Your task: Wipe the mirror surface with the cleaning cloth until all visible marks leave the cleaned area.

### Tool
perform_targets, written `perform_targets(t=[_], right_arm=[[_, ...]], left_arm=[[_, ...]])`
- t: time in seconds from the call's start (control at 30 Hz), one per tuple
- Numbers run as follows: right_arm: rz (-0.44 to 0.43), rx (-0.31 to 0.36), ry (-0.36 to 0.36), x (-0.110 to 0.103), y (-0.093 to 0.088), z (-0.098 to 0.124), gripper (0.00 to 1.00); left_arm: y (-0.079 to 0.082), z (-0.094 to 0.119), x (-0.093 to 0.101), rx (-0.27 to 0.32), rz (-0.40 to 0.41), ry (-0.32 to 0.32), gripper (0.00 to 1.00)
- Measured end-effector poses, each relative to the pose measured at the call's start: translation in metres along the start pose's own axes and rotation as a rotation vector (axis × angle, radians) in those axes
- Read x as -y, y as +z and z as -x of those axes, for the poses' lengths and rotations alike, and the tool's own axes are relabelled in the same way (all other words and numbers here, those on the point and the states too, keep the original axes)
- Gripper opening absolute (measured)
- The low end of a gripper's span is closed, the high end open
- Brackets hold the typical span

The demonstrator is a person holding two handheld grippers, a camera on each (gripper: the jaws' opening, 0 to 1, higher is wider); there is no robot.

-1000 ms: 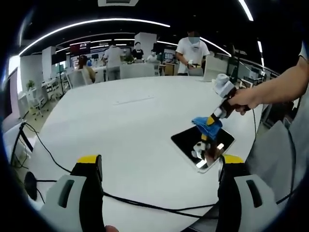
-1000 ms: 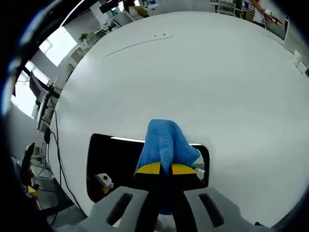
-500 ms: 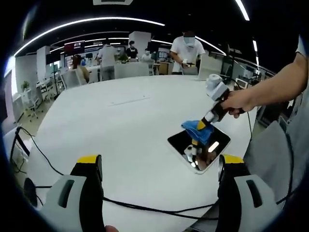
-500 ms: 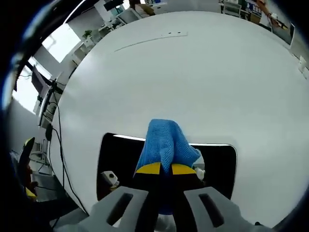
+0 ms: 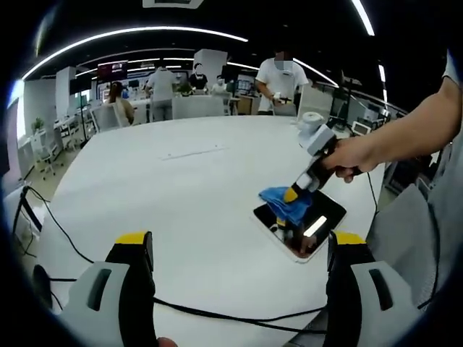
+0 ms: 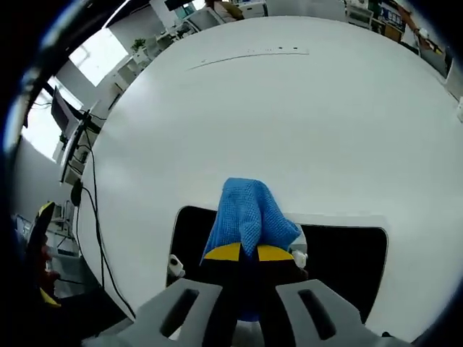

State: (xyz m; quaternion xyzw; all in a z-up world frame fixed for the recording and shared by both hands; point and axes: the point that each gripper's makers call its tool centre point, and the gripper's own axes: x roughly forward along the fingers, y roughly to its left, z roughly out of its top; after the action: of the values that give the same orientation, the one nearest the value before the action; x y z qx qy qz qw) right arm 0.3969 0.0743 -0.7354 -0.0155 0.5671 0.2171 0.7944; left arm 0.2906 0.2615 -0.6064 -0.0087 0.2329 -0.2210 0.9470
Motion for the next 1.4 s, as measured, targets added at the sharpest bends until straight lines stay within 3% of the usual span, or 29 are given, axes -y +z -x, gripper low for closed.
perform_targets(t=[0.43,0.83,1.4], right_arm=[[0.036,-0.014,0.042,-0.035,0.006,-0.013,0.0],[0.029,-0.012,0.062,-0.046,0.008,-0.017,0.0],[0.054,-0.039,0.075,-0.054,-0.014,-0.009,0.0]], left_arm=[[-0.002,0.002,0.001,0.0,0.0,-0.011,0.99],[0.001,0.003,0.003,0.01,0.001,-0.015,0.99],[0.004,0.006,0.003,0.032,0.024,-0.013,0.99]])
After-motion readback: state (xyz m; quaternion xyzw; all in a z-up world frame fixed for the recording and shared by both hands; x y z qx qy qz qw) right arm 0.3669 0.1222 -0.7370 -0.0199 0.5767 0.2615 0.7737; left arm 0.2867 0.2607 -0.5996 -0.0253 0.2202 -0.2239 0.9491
